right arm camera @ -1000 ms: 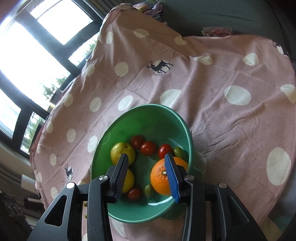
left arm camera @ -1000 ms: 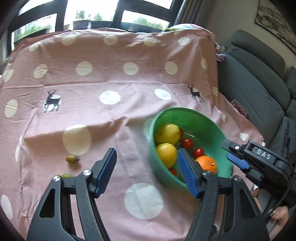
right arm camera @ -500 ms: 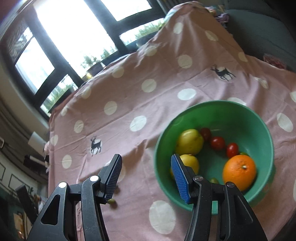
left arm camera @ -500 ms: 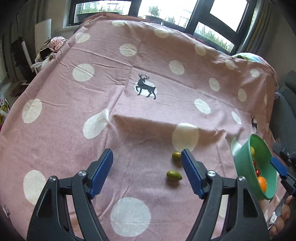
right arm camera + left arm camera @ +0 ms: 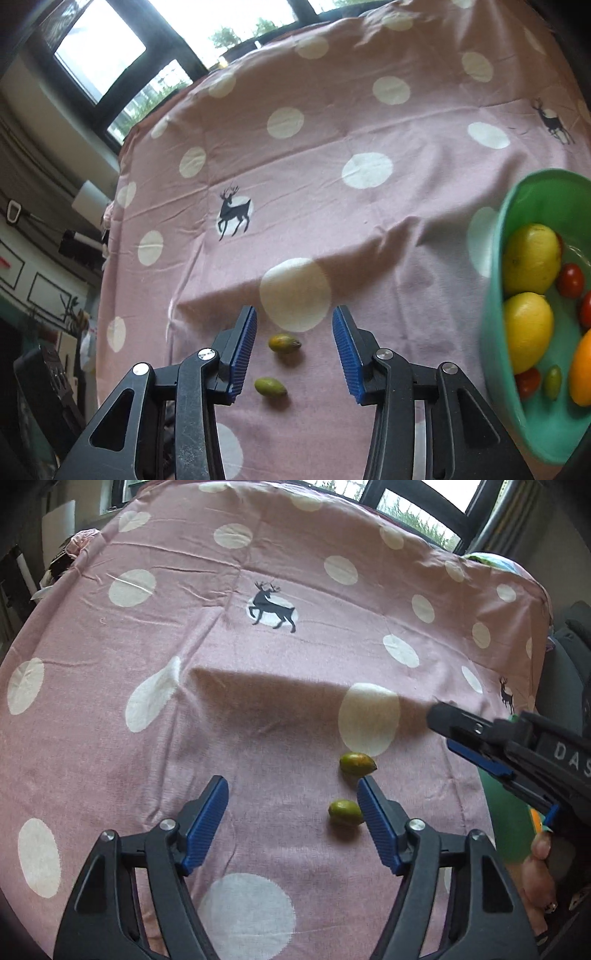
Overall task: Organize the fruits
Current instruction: 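Move the open right gripper back to another green olive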
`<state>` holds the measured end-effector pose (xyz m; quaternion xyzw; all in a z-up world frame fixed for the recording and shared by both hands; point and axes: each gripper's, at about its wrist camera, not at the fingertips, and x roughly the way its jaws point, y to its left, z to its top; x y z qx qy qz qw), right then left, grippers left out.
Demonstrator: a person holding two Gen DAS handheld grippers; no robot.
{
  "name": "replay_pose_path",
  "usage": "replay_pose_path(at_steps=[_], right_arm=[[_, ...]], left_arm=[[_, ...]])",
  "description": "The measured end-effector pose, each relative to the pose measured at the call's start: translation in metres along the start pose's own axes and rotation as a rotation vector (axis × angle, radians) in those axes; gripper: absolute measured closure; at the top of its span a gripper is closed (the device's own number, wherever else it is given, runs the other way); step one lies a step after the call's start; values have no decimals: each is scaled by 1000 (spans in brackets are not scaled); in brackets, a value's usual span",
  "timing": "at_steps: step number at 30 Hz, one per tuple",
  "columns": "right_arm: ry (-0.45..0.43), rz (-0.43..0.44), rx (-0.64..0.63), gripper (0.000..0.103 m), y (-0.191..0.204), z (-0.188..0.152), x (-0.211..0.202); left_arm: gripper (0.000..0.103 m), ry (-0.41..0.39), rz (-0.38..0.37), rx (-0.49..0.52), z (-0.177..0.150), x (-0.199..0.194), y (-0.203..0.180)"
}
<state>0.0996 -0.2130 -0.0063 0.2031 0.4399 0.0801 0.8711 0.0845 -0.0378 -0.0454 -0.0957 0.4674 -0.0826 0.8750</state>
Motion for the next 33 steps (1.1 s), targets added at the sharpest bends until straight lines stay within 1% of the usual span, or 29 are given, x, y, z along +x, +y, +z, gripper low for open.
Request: replay_pose_path(at_steps=[1, 2, 4, 5, 7, 9, 14, 17, 19, 21, 23, 24, 33], right_arm=[[15, 7, -17, 59, 4, 0, 7], [33, 21, -30, 60, 6, 0, 15], [76, 50, -39, 61, 9, -1, 30], [98, 58, -37, 62, 9, -2, 38], [140, 57, -35, 63, 8, -5, 51], [162, 37, -39, 65, 8, -7, 58], [185, 13, -60, 65, 9, -11, 64], [202, -1, -76, 65, 11, -14, 68], [208, -2, -77, 65, 11, -15, 70], [208, -10, -82, 68, 11, -15, 70], [205, -22, -89, 71, 12, -15, 70], [203, -25, -92, 75, 12, -15, 70], [187, -33, -71, 78, 8, -16, 67]], left_arm=[[40, 15, -2, 11, -1, 3, -2], [42, 25, -7, 17, -2, 6, -3], [49, 51, -32, 16, -4, 11, -3], [50, 68, -48, 15, -5, 15, -4], [54, 92, -69, 15, -6, 19, -4], [55, 103, -78, 14, -7, 21, -5], [58, 121, -96, 20, -10, 24, -13], [63, 119, -91, 33, -12, 24, -14], [68, 118, -105, 18, -12, 24, -12], [71, 116, -119, 10, -12, 25, -11], [79, 123, -127, 8, -12, 27, -12], [81, 126, -132, 5, -12, 27, -12], [81, 107, -114, -1, -13, 22, -13]])
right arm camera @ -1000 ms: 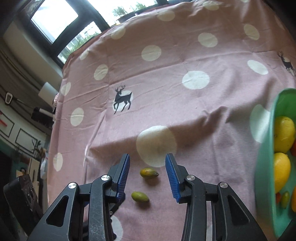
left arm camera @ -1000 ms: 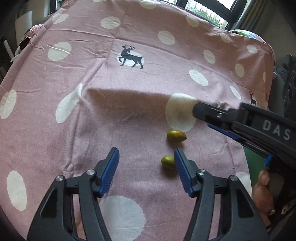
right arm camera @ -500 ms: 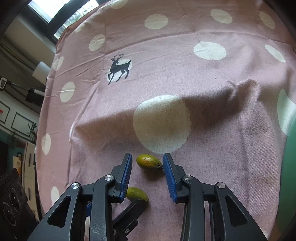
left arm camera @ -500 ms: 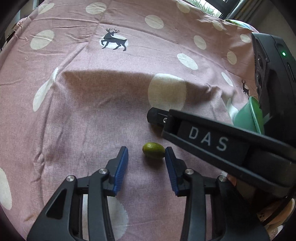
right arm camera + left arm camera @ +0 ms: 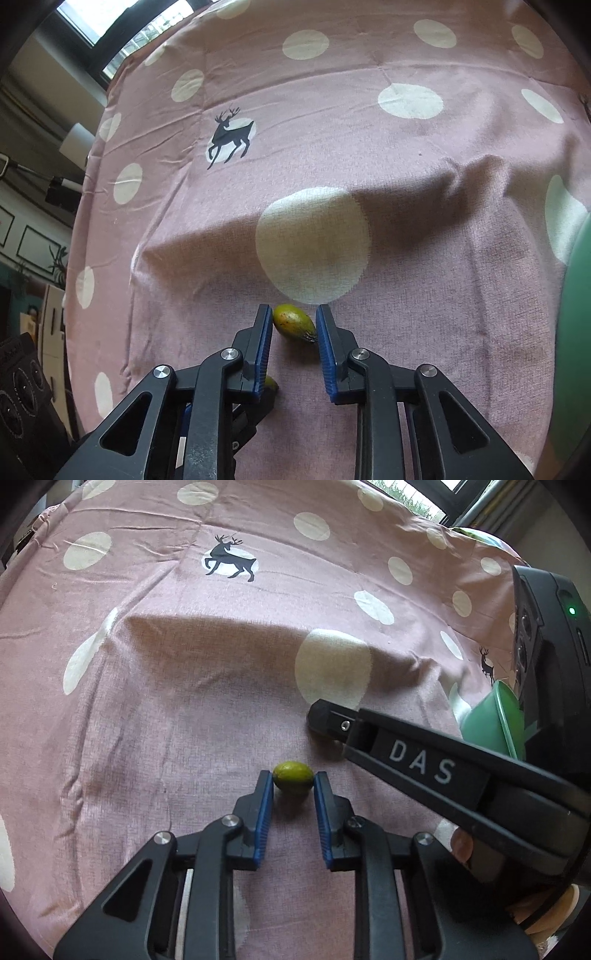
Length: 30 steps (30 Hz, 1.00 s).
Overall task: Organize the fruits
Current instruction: 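Close the right gripper around the green olive, then lift the olive with the right gripper and carry it to the green bowl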
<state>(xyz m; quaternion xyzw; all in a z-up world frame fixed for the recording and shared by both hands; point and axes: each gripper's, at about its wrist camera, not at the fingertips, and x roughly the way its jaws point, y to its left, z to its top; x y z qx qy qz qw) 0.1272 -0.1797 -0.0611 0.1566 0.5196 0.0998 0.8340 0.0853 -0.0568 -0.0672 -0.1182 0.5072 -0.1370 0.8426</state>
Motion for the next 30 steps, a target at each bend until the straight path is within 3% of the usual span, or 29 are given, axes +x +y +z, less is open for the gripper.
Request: replay_pose_path(at_steps=[6, 12, 22, 30], right_arm=[[-22, 10, 29, 82, -6, 0, -10], [21, 4, 1, 82, -2, -3, -4], [1, -81, -40, 82, 7, -8, -2], [-154, -34, 99, 82, -24, -16, -70]], left_arm=[[81, -18, -11, 15, -1, -6, -4], [81, -9, 19, 5, 1, -5, -1], [81, -39, 31, 11, 1, -17, -1], [81, -131, -26, 114, 1, -49, -43]])
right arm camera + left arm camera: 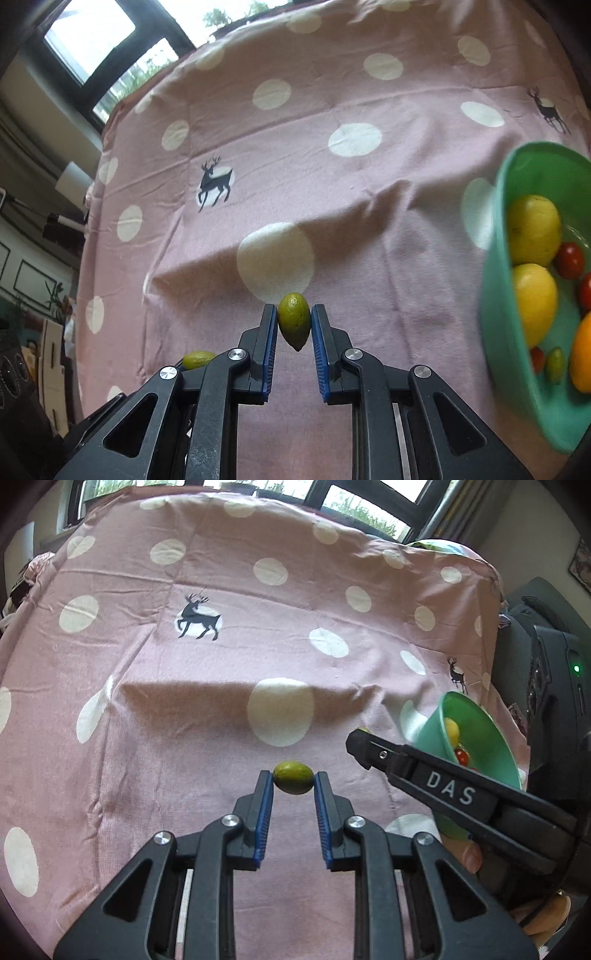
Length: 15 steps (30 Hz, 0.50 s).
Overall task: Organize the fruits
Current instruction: 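Lift the olive with the right gripper and carry it to the green bowl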
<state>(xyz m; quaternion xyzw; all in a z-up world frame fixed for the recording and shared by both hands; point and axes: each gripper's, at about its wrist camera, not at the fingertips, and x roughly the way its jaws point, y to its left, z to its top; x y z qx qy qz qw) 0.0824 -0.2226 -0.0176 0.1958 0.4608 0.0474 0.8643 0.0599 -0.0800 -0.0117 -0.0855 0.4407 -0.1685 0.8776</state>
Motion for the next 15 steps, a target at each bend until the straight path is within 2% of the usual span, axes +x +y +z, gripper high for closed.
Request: replay_pose_path(at_steps=[3, 7, 9, 15], right_arm=[[-68, 15, 67, 82, -19, 0, -30], [-159, -9, 132, 82, -43, 0, -65], [-198, -17, 168, 82, -57, 0, -80], [-258, -34, 289, 82, -96, -5, -107]], left_arm=[[81, -30, -22, 71, 1, -10, -28], [81, -51, -102, 140, 3, -17, -65], [81, -62, -116, 178, 5, -17, -83], [84, -58, -190, 252, 7, -1, -133]])
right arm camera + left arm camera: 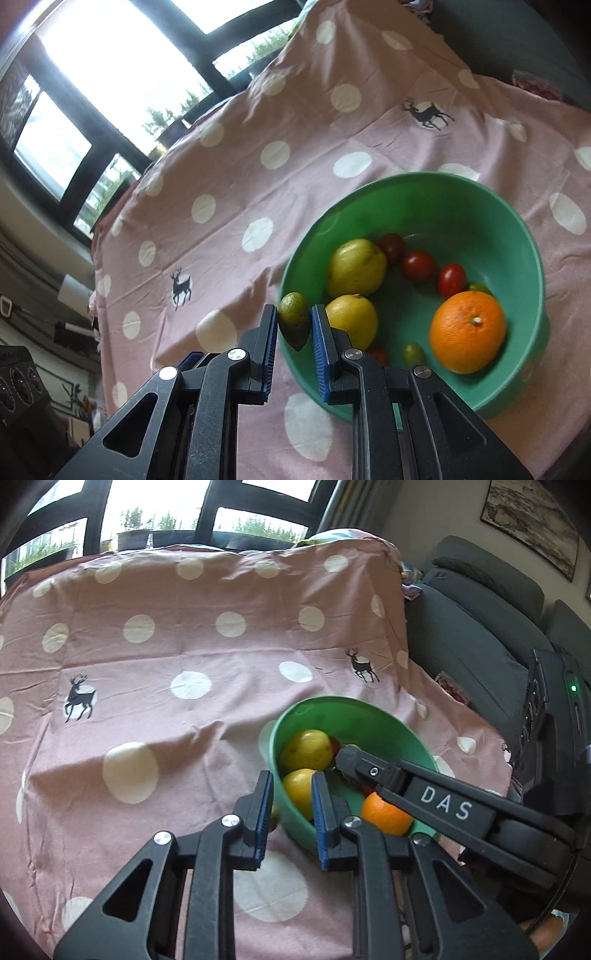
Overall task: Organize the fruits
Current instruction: 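Lift the olive with the right gripper and carry it to the green bowl, then lower the olive into the green bowl and open the right gripper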
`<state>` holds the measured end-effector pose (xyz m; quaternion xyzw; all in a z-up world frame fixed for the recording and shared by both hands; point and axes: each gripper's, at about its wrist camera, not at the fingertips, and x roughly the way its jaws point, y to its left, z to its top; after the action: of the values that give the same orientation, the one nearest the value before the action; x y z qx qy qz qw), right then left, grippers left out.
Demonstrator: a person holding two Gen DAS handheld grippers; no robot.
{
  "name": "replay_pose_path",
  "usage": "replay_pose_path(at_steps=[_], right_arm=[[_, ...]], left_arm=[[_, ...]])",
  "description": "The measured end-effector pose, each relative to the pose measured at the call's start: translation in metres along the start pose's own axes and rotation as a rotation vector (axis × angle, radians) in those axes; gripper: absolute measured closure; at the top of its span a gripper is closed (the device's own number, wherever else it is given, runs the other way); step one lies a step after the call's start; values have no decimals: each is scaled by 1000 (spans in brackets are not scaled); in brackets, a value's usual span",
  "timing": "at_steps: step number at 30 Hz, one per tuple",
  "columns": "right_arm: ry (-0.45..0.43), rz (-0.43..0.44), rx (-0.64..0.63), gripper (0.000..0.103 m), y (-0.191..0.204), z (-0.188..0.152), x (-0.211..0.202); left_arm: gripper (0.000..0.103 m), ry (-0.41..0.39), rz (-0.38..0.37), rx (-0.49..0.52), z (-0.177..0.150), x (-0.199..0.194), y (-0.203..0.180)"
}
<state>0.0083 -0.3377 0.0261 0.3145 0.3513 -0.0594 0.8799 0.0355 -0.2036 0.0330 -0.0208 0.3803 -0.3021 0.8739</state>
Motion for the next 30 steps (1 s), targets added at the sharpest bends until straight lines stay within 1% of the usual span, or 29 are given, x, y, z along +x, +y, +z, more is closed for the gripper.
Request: replay_pose_path(at_steps=[5, 8, 14, 17, 20, 22, 23, 24, 25, 26, 28, 30], right_arm=[[-43, -64, 64, 82, -26, 6, -11], [-51, -65, 102, 82, -40, 9, -15], [-67, -77, 144, 82, -54, 11, -22], [-62, -133, 152, 82, -55, 10, -22], [-74, -133, 140, 80, -54, 11, -25], [-80, -129, 140, 74, -52, 11, -28], [-87, -125, 137, 68, -50, 11, -29], [-93, -116, 126, 66, -48, 10, -30], [-91, -100, 108, 65, -43, 10, -29], [-81, -81, 87, 64, -37, 10, -27], [-56, -36, 43, 61, -21, 8, -20], [-31, 10, -3, 58, -3, 6, -11]], left_arm=[[84, 19, -45, 27, 7, 22, -21], [84, 35, -70, 27, 8, 31, -28], [84, 53, -41, 42, 7, 37, -31], [80, 61, -46, 41, 6, 36, -30], [70, 57, -41, 53, 4, 31, -29], [55, 45, -27, 50, 3, 25, -26], [52, 39, -21, 44, 3, 21, -23], [47, 32, -13, 34, 3, 16, -19], [43, 25, 2, 23, 2, 11, -13], [41, 19, 25, 10, 1, 6, -6], [31, 3, 99, -16, -2, -7, 12], [30, -3, 197, -46, -9, -20, 35]])
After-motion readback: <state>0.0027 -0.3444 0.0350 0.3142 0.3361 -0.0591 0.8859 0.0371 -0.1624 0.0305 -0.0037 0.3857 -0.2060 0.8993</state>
